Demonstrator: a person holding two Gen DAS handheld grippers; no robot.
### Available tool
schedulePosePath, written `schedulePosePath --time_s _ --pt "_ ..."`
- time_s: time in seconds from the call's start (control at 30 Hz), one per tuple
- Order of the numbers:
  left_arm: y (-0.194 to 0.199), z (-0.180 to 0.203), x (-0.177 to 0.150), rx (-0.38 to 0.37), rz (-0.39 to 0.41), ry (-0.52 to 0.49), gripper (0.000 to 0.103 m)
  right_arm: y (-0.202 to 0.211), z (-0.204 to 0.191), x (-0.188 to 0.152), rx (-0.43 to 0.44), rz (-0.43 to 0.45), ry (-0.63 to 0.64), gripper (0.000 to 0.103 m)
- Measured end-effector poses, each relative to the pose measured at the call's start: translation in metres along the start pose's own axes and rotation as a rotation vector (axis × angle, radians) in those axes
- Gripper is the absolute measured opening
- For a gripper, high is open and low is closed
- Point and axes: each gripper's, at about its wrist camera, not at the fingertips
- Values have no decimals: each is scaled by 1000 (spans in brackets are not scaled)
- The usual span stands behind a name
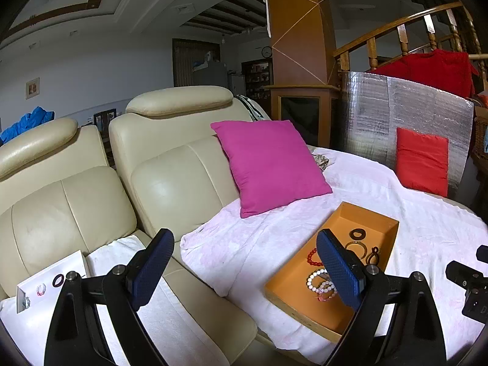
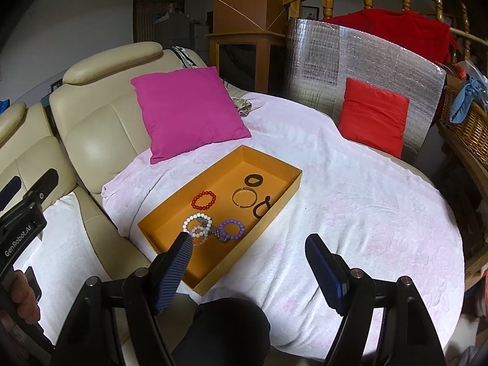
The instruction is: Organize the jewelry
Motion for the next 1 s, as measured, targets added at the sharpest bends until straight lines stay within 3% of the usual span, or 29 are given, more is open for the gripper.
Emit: schedulePosePath --time_s 1.0 --pt "-32 -15 -11 13 -46 30 94 -41 -24 7 -8 -22 33 79"
Point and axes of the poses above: each gripper's, at about its wrist camera, not at the fingertips, and y roughly against the way its jaws point, z to its right, x to its top, and after that the axes turned 9 degrees about -y, right-handed
